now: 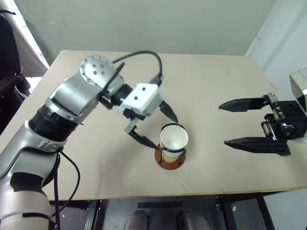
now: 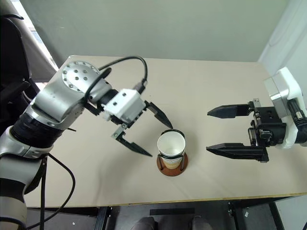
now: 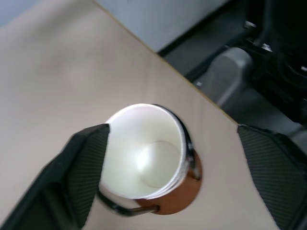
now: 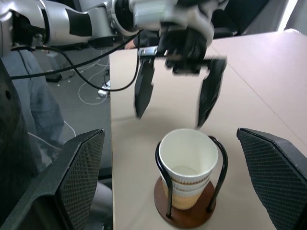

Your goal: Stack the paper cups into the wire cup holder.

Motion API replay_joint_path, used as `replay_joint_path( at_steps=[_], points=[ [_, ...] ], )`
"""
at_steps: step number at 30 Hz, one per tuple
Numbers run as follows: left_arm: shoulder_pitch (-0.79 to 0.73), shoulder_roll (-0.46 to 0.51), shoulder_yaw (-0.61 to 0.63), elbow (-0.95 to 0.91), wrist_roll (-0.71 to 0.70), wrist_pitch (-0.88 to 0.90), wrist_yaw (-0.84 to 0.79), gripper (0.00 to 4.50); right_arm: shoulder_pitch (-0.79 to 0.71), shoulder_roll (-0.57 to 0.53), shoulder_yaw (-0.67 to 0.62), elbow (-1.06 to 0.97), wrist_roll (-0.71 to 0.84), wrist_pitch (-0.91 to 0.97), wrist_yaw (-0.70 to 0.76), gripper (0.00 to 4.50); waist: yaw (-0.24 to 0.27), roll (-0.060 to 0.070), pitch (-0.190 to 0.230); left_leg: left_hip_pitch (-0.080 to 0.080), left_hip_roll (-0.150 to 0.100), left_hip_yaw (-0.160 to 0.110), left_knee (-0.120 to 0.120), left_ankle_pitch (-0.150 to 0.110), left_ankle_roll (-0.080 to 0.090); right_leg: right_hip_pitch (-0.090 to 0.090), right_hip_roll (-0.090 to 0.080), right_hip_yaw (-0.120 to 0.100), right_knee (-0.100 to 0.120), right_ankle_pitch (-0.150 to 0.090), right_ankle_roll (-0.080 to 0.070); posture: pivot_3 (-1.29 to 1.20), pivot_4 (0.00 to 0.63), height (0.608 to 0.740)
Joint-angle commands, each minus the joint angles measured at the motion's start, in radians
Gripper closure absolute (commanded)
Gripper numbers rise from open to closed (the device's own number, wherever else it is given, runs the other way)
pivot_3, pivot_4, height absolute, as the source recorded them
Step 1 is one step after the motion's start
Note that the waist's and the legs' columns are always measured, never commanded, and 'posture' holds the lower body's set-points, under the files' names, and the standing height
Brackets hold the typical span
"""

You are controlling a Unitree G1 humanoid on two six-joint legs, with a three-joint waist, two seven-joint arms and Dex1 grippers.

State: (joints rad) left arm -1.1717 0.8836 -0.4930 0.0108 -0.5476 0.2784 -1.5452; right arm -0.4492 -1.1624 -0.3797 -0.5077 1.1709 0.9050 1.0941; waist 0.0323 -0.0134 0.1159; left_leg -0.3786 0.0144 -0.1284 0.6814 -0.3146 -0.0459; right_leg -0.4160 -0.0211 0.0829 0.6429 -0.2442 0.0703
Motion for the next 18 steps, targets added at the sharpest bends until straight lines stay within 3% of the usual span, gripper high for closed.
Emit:
replay_joint_path(
  at_steps=[1, 8, 13, 18],
  points=[
    [0.041, 0.099, 0.177, 0.067, 0.006, 0.113, 0.051, 0.07, 0.058, -0.053, -0.073, 0.070, -0.079, -0.023, 0.060, 0.00, 0.000, 0.000, 0.000, 0.000, 0.000, 0.000, 0.000, 0.000, 0.000, 0.000, 0.000, 0.000, 0.000, 0.000, 0.000, 0.00, 0.150, 0.740],
    [0.326, 0.312, 0.442, 0.095, -0.057, 0.280, 0.025, 0.07, 0.289, -0.093, -0.225, 0.212, -0.234, -0.062, 0.217, 0.00, -0.006, 0.002, -0.001, 0.001, 0.001, 0.000, -0.006, 0.000, 0.000, -0.001, 0.001, 0.001, 0.000, 0.000, -0.001, 0.00, 0.150, 0.740],
    [0.550, 0.370, 0.605, 0.095, -0.091, 0.331, 0.018, 0.07, 0.405, -0.093, -0.354, 0.280, -0.315, -0.083, 0.297, 0.00, 0.006, 0.001, -0.001, 0.002, 0.000, 0.000, -0.006, 0.000, 0.000, -0.002, 0.000, 0.001, 0.000, -0.002, -0.004, 0.00, 0.150, 0.740],
    [0.662, 0.371, 0.700, 0.070, -0.096, 0.350, 0.034, 0.07, 0.458, -0.090, -0.446, 0.280, -0.342, -0.076, 0.343, 0.00, 0.005, 0.001, -0.001, 0.006, 0.000, 0.001, -0.006, 0.000, 0.000, 0.000, 0.000, 0.001, 0.003, -0.004, -0.006, 0.00, 0.150, 0.740]
  ],
)
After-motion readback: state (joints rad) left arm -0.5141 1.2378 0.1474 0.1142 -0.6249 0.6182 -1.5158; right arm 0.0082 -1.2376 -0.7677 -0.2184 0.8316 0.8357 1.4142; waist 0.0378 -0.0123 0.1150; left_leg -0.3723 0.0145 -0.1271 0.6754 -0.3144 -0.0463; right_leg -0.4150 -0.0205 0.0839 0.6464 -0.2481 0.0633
